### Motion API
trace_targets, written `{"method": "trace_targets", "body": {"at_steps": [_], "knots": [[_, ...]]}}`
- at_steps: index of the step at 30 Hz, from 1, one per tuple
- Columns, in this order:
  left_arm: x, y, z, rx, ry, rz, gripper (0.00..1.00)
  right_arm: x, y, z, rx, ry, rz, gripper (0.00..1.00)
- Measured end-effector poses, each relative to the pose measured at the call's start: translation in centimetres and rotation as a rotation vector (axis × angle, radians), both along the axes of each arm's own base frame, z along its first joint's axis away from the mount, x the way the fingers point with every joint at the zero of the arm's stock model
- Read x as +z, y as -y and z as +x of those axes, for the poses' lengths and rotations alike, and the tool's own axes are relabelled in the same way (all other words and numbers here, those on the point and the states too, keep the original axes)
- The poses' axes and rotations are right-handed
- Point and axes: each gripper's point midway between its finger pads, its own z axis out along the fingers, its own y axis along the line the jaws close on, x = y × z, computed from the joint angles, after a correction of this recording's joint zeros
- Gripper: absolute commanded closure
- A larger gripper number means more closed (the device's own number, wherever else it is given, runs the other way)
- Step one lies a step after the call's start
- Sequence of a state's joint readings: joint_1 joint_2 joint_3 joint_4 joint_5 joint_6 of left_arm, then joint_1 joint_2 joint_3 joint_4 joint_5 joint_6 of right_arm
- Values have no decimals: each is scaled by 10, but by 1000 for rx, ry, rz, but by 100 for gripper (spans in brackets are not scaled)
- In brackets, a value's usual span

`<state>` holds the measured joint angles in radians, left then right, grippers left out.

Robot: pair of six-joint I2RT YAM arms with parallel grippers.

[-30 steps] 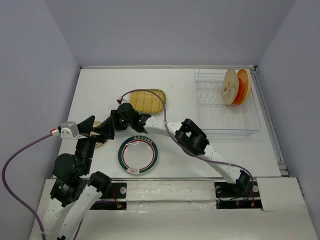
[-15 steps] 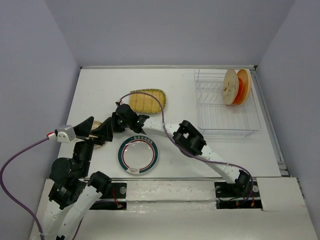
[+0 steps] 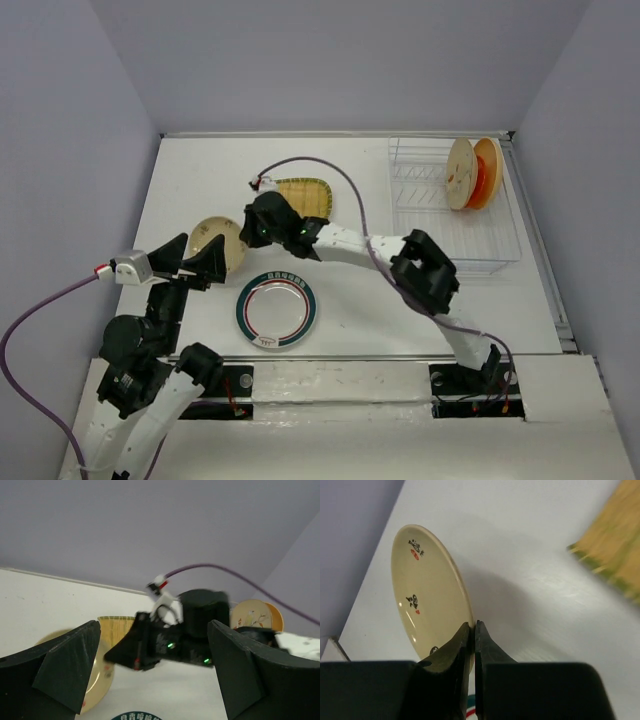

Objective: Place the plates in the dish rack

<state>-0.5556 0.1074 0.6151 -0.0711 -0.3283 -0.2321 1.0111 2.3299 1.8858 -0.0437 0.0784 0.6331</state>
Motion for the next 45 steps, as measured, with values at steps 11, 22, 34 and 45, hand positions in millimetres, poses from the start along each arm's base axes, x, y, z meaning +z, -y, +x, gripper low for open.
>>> {"method": "trace_targets", "body": {"at_steps": [11,22,34,45], "knots": [[0,10,-3,-57,5,14,1,237,404,124,-864,529,-351,93],[-3,18,-1,-85,-5,30,1,169,548,127,-970,380,-1110,93],[-3,22,-3,-107,-5,31,1,142,557,138,-896,297,-1330,93],[-3,22,-3,-111,-5,31,1,161,562,138,-933,306,-1352,93]]}}
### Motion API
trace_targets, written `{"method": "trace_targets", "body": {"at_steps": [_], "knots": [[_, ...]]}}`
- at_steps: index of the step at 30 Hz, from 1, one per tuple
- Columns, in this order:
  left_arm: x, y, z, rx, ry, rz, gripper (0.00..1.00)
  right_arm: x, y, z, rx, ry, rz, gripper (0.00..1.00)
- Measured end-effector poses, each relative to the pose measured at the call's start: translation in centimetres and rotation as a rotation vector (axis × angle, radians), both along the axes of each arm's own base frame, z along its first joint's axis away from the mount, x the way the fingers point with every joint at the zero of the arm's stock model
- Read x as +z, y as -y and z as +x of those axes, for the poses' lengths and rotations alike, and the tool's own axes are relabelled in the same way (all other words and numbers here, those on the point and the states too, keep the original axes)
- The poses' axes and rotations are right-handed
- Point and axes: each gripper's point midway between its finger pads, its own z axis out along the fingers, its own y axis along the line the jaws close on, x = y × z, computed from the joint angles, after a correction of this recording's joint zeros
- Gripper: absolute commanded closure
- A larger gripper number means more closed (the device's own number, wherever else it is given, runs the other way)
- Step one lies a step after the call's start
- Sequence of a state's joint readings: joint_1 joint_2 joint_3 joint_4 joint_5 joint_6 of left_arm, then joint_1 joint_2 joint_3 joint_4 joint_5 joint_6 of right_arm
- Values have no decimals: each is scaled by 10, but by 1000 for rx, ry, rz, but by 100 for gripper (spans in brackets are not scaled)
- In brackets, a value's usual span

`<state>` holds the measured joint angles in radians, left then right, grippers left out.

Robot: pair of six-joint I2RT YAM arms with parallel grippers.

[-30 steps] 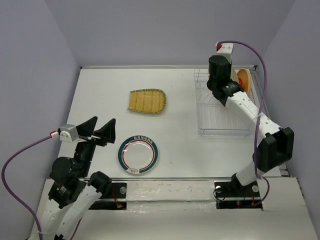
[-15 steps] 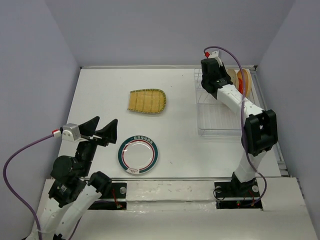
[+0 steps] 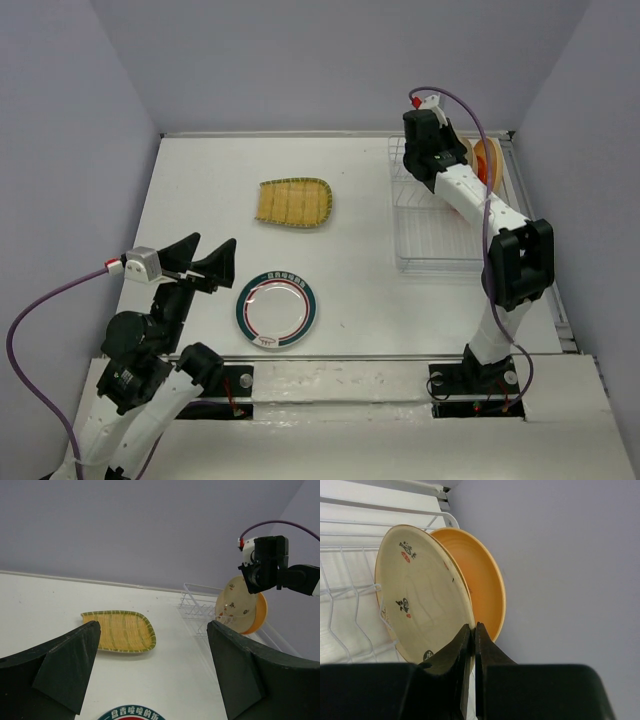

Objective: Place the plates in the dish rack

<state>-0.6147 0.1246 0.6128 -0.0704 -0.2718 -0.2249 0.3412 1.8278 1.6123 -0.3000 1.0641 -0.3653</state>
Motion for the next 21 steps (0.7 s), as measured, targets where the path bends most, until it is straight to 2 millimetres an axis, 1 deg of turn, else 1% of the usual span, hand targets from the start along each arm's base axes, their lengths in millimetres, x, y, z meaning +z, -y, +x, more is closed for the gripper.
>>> {"method": "trace_targets", "body": {"at_steps": [7,10,13,18,19,20,21], "knots": [[0,0,0,1,0,0,1,-2,6,1,-14,-11,-7,93],[0,0,0,1,-1,0,1,-9,10,5,-24,-24,-12,93],[0,0,0,1,-1,0,1,-25,14,9,-34,-61,-24,93],[0,0,0,2,-1,0,1,-46,13,15,-31,-100,-27,93],[0,0,0,2,-1,0,1,-48,12,16,-28,-104,-23,92],[0,0,0,3,-1,0,1,-50,12,17,-25,-106,-19,83],[0,-1,0,4,-1,-1,1,-52,11,17,-22,-107,-13,78]]}}
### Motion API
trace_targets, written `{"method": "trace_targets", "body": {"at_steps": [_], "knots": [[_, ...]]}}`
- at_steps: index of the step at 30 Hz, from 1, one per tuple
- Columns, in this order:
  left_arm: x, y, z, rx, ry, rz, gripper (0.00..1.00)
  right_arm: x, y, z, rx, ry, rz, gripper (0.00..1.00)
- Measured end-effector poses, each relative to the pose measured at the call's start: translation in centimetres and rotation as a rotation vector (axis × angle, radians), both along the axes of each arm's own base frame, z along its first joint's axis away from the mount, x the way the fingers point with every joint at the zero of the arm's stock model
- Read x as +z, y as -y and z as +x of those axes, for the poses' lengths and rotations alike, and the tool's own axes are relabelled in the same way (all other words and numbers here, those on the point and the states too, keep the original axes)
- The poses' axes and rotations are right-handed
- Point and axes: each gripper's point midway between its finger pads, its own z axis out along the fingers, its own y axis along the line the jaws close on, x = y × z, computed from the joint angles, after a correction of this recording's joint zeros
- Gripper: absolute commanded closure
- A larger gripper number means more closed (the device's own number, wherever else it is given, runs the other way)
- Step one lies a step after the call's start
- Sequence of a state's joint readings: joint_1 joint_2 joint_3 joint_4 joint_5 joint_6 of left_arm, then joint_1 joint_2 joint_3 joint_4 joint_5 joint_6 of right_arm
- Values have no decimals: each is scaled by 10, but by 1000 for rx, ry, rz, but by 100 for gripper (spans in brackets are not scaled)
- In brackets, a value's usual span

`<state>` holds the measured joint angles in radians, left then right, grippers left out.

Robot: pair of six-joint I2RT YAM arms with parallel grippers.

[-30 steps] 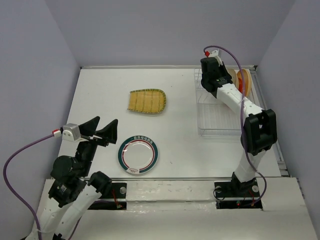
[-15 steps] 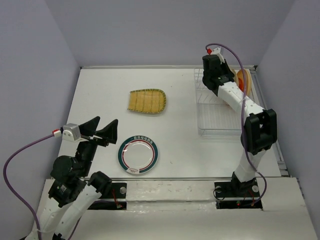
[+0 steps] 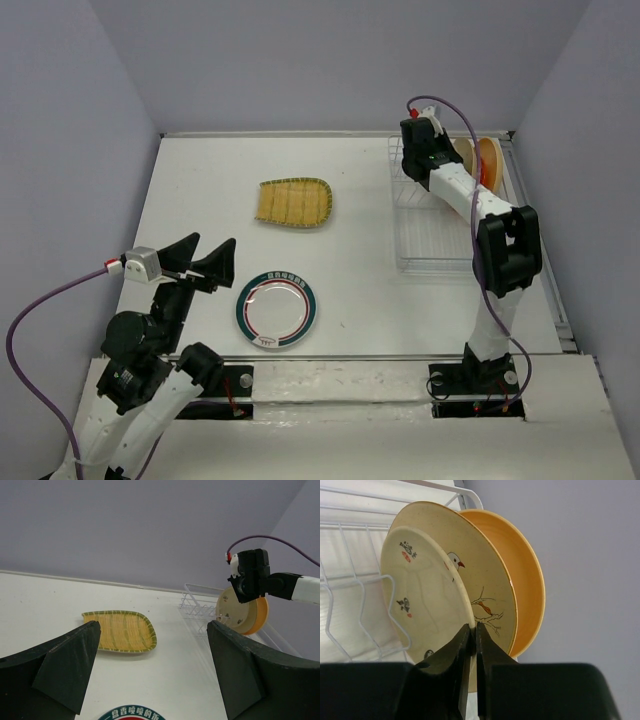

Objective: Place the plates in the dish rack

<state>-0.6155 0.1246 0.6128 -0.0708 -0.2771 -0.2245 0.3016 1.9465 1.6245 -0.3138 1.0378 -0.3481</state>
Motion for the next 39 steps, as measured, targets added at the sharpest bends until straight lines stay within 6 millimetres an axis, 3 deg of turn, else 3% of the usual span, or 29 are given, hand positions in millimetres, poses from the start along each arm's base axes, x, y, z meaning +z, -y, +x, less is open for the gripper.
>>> {"method": "trace_targets", "body": {"at_steps": [4,7,11,15,18,21,24,28,30,32,39], "knots": [[0,0,0,1,0,0,1,-3,-3,2,6,19,33,46],[0,0,0,1,0,0,1,-5,-6,3,12,30,65,39],[-1,1,1,0,-4,3,1,1,-16,-1,53,64,174,39],[-3,3,4,0,-16,11,1,27,-45,-27,187,154,405,39],[-7,5,7,0,-31,22,1,49,-95,-61,388,214,609,39],[-10,7,10,1,-47,33,1,47,-181,-107,681,183,877,39],[-13,9,13,4,-58,40,1,14,-264,-159,916,28,1128,38],[-17,11,18,9,-78,53,1,-73,-334,-217,977,-303,1292,38],[-20,12,20,12,-88,60,1,-111,-355,-240,954,-439,1344,38],[-21,12,22,13,-95,65,1,-137,-366,-256,920,-519,1377,40],[-23,13,23,17,-101,71,1,-174,-389,-267,855,-581,1561,47]]}}
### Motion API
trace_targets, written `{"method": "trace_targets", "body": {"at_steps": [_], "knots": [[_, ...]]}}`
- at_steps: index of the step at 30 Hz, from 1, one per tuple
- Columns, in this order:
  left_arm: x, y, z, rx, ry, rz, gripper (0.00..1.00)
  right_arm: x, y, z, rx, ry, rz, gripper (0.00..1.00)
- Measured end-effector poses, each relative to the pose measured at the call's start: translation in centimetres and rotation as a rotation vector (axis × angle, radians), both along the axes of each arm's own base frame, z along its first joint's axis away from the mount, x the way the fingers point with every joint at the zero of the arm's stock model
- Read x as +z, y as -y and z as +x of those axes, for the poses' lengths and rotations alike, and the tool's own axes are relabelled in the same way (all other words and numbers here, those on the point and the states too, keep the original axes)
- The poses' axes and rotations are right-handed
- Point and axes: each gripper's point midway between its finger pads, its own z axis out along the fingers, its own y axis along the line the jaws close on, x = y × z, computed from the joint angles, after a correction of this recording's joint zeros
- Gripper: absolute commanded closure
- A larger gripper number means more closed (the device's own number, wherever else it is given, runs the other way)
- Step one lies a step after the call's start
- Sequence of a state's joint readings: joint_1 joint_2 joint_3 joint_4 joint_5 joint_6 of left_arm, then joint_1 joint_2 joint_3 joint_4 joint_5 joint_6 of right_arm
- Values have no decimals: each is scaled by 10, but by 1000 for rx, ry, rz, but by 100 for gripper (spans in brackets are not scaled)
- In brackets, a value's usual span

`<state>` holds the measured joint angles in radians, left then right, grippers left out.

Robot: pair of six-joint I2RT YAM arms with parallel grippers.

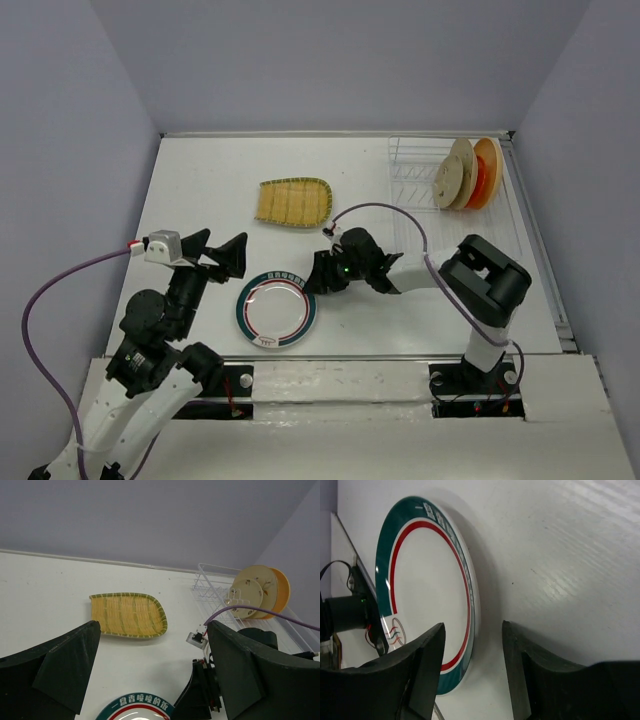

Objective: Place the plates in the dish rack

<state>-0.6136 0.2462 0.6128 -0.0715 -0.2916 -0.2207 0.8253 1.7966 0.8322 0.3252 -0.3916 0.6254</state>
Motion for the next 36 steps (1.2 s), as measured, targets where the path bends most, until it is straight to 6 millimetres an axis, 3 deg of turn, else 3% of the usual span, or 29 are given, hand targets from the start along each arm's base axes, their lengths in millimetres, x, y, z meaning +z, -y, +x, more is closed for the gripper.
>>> {"method": "trace_targets", "body": {"at_steps": [3,5,7,13,15,17,19,22,24,25,27,29,31,34,36], "knots": [[0,0,0,0,-1,1,1,-3,-15,-4,17,-41,76,54],[0,0,0,0,-1,1,1,-3,-27,-10,37,-67,128,76],[0,0,0,0,-1,1,1,-7,-33,-15,49,-92,154,91],[0,0,0,0,2,-1,1,-6,-36,-23,50,-134,146,93],[1,-1,-1,-1,5,-3,1,13,-34,-12,31,-65,105,93],[3,-1,-3,-2,13,-8,1,45,-30,11,-18,57,57,93],[5,-2,-4,-3,20,-13,1,92,-17,45,-109,209,24,93],[8,-4,-8,-7,35,-22,1,184,35,104,-329,457,-27,93],[10,-5,-9,-7,42,-28,1,243,92,141,-523,610,-89,93],[11,-5,-10,-9,46,-30,1,276,135,161,-665,704,-163,93],[12,-6,-12,-11,53,-34,1,311,195,182,-860,803,-295,93],[13,-7,-13,-12,59,-38,1,331,250,195,-1017,863,-469,93],[14,-7,-14,-13,62,-39,1,332,294,205,-1108,872,-659,93],[15,-7,-15,-14,66,-41,1,316,332,217,-1132,838,-900,93],[16,-8,-15,-14,69,-43,1,302,347,226,-1112,806,-1019,93]]}}
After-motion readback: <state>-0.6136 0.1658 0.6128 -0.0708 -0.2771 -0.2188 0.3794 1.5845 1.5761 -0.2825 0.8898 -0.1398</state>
